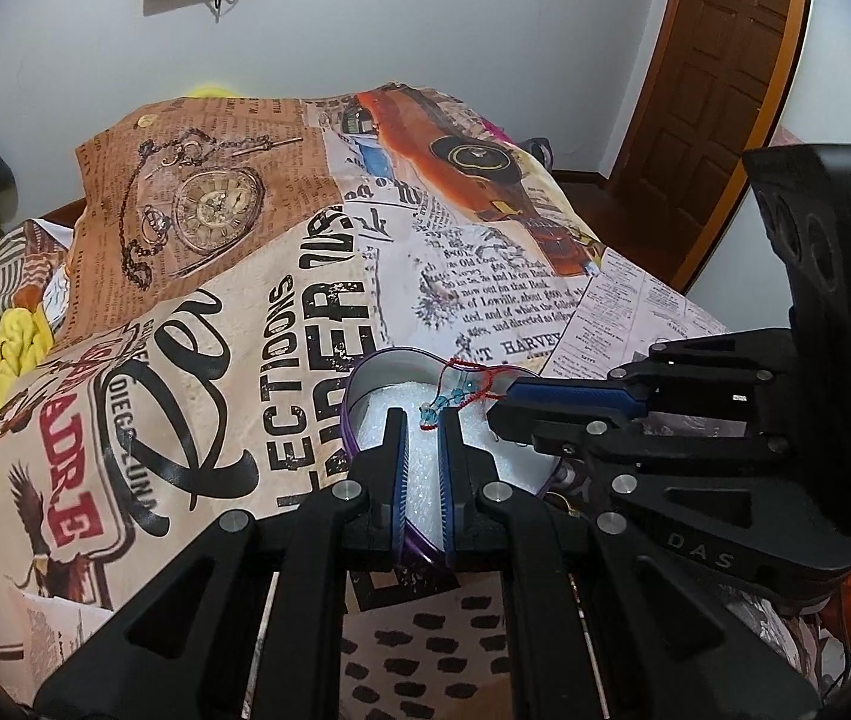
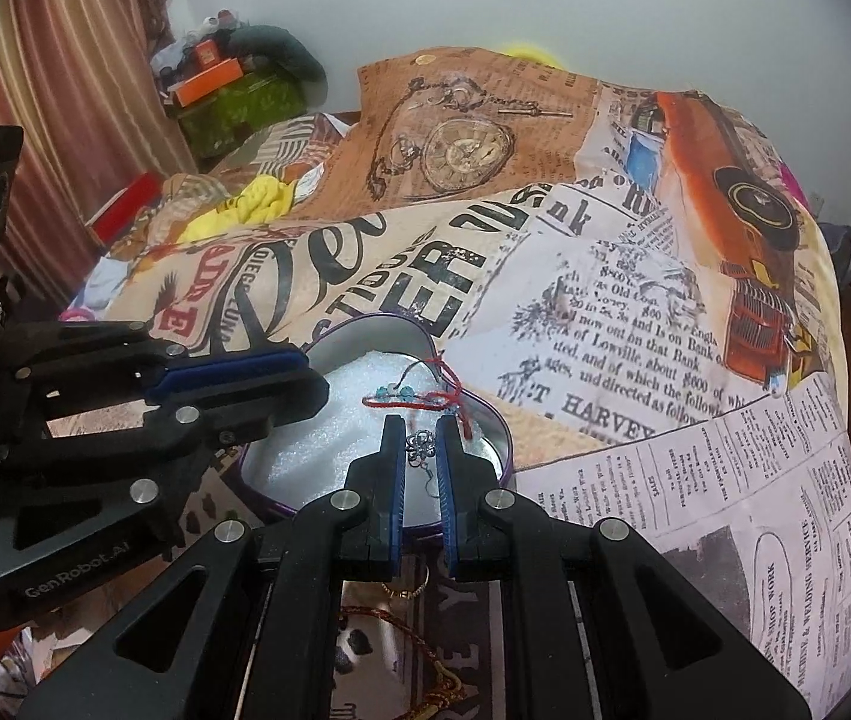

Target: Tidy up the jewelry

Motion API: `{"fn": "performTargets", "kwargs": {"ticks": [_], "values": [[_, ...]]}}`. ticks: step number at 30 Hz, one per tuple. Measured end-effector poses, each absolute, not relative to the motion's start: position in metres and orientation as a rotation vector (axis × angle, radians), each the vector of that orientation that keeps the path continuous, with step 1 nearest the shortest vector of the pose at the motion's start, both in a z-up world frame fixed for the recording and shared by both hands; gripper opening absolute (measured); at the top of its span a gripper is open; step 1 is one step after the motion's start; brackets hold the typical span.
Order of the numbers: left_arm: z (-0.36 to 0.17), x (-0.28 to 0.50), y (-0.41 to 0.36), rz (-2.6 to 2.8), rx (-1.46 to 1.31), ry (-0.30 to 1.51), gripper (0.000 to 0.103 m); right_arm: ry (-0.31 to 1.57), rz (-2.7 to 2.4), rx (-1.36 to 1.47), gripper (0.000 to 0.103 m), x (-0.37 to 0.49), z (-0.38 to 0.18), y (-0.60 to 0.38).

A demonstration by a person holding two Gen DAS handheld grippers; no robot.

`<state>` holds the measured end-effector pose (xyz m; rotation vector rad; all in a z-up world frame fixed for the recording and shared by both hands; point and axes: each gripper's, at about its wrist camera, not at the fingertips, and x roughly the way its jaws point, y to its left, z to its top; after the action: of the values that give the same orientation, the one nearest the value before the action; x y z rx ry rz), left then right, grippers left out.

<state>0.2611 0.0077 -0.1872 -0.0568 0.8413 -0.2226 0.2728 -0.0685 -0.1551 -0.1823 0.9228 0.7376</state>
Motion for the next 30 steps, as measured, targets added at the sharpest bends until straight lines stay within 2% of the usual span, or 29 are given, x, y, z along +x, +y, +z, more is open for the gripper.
{"fn": "performTargets", "kwargs": {"ticks": [6,9,11,13,19,21,30], "values": [[-0.182,0.256,0.012,-0.205,-0.063,0.84,0.007,0.943,0.74,-0.197,0.01,0.272,-0.154,-0.067],[-0.179,0.252,0.014,-0.198,-0.067,0.839,0.013,0.934,0.732,-0.208,0.015,0.268,-0.149,-0.068],[-0.176,0.249,0.015,-0.191,-0.07,0.834,0.019,0.92,0.72,-0.21,0.028,0.265,-0.145,-0.069],[-0.172,0.246,0.017,-0.186,-0.075,0.826,0.024,0.901,0.706,-0.209,0.037,0.262,-0.14,-0.071],[-0.158,0.234,0.021,-0.174,-0.085,0.804,0.029,0.853,0.656,-0.213,0.037,0.252,-0.123,-0.08],[-0.154,0.23,0.022,-0.17,-0.089,0.797,0.034,0.843,0.646,-0.204,0.037,0.249,-0.118,-0.085],[-0.149,0.212,0.016,-0.182,-0.08,0.803,0.037,0.816,0.585,-0.178,0.037,0.234,-0.105,-0.108]]}}
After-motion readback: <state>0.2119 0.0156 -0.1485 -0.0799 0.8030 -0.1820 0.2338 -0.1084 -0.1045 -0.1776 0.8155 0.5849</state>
